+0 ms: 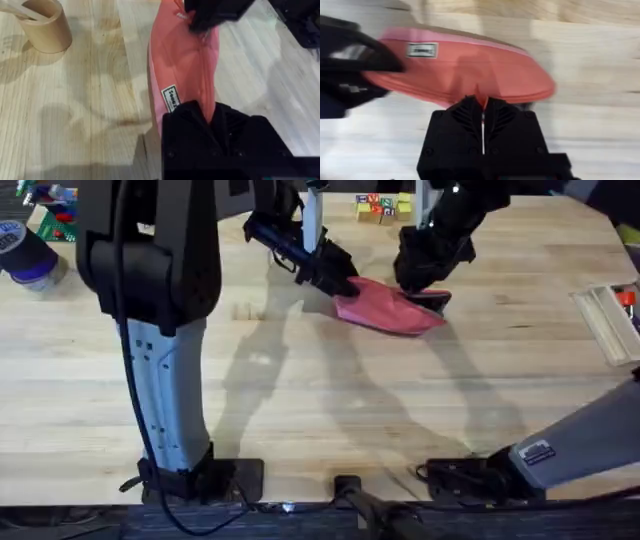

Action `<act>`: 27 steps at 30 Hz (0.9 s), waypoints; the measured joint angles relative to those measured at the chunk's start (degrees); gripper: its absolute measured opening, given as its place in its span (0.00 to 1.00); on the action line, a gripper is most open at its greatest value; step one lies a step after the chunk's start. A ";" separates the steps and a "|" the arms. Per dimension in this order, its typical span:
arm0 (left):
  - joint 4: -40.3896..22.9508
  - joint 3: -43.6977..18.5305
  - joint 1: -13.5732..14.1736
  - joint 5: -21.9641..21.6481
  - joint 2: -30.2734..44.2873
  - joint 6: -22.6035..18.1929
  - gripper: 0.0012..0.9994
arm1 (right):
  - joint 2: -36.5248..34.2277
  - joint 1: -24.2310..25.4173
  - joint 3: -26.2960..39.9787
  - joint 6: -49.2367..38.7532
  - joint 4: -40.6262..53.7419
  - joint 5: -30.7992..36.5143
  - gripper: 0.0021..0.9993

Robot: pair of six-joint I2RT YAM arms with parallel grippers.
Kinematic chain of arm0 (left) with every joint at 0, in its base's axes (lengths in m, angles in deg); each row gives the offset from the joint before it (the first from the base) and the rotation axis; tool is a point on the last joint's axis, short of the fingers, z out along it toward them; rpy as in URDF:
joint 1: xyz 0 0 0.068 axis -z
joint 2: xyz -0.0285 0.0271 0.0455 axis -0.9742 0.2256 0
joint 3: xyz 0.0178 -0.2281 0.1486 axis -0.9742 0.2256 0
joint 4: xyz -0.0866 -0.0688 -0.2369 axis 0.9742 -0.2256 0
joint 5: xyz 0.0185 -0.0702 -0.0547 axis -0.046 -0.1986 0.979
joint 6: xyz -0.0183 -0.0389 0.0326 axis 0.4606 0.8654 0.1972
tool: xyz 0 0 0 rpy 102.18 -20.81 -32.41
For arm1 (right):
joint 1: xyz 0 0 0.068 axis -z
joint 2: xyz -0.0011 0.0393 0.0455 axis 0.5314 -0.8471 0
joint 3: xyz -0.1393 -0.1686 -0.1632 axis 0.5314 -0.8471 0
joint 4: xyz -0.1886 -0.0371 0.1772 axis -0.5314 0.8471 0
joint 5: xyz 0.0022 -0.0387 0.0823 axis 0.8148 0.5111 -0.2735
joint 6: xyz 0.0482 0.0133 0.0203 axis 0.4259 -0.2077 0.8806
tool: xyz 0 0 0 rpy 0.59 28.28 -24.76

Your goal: Unzip the bag, pick up the pens from the table one at a time and place them inside, then zip the bag closed.

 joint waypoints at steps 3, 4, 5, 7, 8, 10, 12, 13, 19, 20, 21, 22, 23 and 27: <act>-0.02 0.00 -0.09 -0.04 0.00 0.00 0.04 | 0.00 0.52 0.00 -0.83 1.83 3.70 0.03; 0.00 0.00 -0.09 -0.04 0.00 0.00 0.04 | 0.00 0.93 0.00 -1.10 2.01 4.37 0.03; 0.00 0.00 -0.09 -0.04 0.00 0.00 0.04 | 0.00 1.47 0.00 -1.39 2.04 4.99 0.03; -0.02 0.00 -0.09 -0.04 0.00 0.00 0.04 | 0.00 2.75 0.00 -1.80 2.43 5.80 0.03; -0.01 0.00 -0.12 -0.04 0.00 0.00 0.04 | 0.00 3.44 0.00 -1.93 2.57 6.01 0.03; 0.00 0.00 -0.15 -0.02 0.00 0.00 0.04 | 0.00 5.06 0.00 -2.05 2.76 6.38 0.03; 0.00 0.00 -0.15 0.00 0.00 0.00 0.04 | 0.00 6.83 0.00 -2.21 3.05 6.47 0.03; 0.00 0.00 -0.13 0.02 0.00 0.00 0.04 | 0.00 7.75 0.00 -2.25 3.19 6.58 0.03; 0.00 0.00 -0.07 0.39 0.00 0.02 0.04 | 0.00 12.70 0.00 -2.84 3.28 6.21 0.03; -0.02 0.00 0.03 0.46 0.00 0.00 0.04 | 0.00 13.37 0.00 -2.89 3.25 5.99 0.03; -0.04 0.00 0.13 0.54 0.00 0.01 0.04 | 0.00 14.09 0.00 -3.01 3.26 5.55 0.03; -0.04 0.00 0.24 0.65 0.00 0.00 0.04 | 0.00 14.79 0.00 -3.08 3.25 5.23 0.03; -0.07 0.00 0.41 0.78 0.00 0.00 0.04 | 0.00 15.56 0.00 -3.08 3.25 4.82 0.03; -0.25 0.00 1.03 1.36 0.00 0.01 0.04 | 0.00 18.11 -0.02 -3.08 3.11 3.19 0.03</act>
